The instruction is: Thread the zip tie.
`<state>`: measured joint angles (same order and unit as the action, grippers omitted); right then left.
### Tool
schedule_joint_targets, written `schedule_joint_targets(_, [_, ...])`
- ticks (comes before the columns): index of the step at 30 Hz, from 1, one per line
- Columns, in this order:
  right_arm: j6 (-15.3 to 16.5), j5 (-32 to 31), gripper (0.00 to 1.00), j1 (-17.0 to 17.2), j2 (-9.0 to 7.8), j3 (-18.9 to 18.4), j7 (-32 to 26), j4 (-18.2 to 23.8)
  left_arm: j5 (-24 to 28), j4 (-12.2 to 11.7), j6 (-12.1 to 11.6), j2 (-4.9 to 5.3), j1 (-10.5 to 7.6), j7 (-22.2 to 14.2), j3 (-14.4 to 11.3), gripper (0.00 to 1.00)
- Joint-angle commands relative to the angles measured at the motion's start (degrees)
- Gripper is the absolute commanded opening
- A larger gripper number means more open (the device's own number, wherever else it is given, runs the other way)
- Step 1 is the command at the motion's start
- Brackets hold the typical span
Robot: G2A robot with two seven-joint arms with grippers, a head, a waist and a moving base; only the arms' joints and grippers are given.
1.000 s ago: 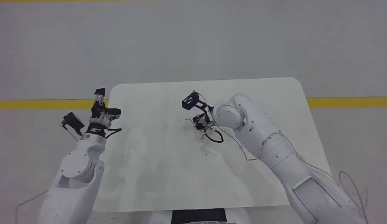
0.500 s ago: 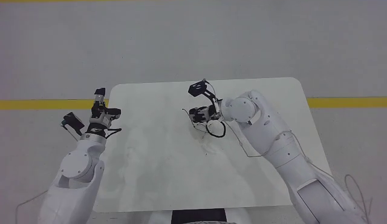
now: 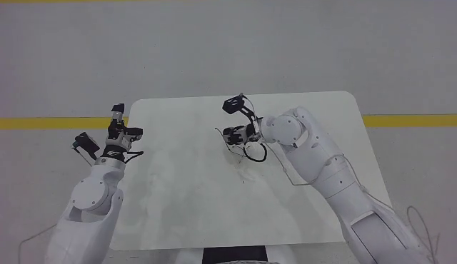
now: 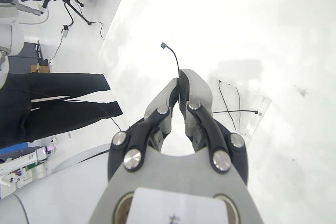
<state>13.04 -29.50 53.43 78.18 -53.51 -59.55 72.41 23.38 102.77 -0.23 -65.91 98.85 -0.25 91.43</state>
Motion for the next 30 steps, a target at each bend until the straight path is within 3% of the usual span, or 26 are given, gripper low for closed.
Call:
schedule_joint_targets(1, [-1.1, 3.2, 0.0, 0.3, 0.18, -0.4, 2.2, -0.4, -0.5, -0.5, -0.6, -0.06, -0.26, -0.8, -0.4, 1.0])
schedule_joint_targets(12, [-5.4, 22.5, 0.0, -1.6, 2.12, -1.1, 7.6, -7.6, -9.3, -3.0, -5.7, -0.42, -1.12, -1.2, -3.7, 1.0])
schedule_joint_targets(15, [-4.6, 29.1, 0.0, -2.0, 2.76, -1.4, 8.3, -9.9, -7.8, -3.0, -7.6, -0.68, -1.21, -2.7, -5.0, 1.0])
schedule_joint_targets(24, [-4.7, 28.8, 0.0, -1.8, 2.75, -1.4, 9.0, -9.8, -7.8, -3.0, -7.6, -0.68, -1.21, -2.7, -5.0, 1.0])
schedule_joint_targets(28, [-8.3, 28.1, 0.0, -1.6, 2.85, -1.3, 12.2, -8.7, -18.2, -4.0, -11.1, -0.44, -1.88, -1.7, -5.2, 1.0])
schedule_joint_targets(30, [-10.5, 28.4, 0.0, -1.9, 2.94, -1.4, 13.4, -8.4, -27.4, -5.1, -14.3, -0.22, -2.16, 0.1, -5.2, 1.0])
